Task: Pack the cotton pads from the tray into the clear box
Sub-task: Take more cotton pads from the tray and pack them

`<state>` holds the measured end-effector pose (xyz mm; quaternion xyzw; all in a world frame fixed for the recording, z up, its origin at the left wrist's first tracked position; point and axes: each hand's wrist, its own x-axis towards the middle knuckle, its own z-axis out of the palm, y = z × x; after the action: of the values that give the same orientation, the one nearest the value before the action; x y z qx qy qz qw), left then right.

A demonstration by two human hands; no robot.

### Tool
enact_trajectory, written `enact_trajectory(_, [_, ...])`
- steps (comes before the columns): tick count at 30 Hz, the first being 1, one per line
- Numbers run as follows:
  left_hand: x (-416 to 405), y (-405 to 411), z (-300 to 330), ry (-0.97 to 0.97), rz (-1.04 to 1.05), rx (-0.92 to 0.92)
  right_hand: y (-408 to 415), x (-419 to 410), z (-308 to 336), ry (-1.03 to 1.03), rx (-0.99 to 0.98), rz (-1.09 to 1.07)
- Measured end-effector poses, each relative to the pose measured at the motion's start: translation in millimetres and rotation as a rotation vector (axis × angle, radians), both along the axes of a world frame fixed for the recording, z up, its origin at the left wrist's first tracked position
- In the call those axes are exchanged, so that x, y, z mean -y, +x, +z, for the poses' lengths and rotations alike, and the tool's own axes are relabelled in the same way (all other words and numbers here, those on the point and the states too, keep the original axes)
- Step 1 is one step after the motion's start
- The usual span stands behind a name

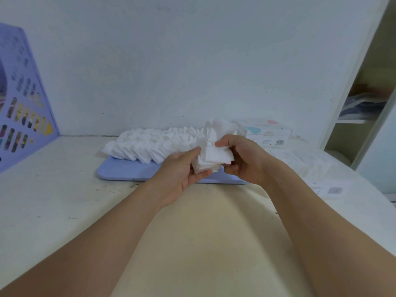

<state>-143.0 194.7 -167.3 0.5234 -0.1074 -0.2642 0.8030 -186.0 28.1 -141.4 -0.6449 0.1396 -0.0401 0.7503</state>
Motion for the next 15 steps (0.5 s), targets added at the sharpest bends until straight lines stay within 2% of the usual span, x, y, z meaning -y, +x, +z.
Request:
enact_trajectory(5, [-2.1,2.5,-2.9,0.04,-0.027,0.06,0.7,-1.1,-1.3,-0.072,0.005,-0.02])
enact_trajectory(10, [0.0,5.4,-5.9,0.09,0.03,0.128,4.8,-3.7,-2.5,-0.257,0.078,-0.069])
enact_trajectory(13, [1.8,6.2,-6.4,0.098,0.073,0.09,7.2,-6.9,-4.7,-0.347,0.086,-0.127])
enact_trajectory(15, [2.1,5.2,-5.0,0.077,0.075,0.046,7.8,-8.9,-5.2,-0.331,0.082,-0.146])
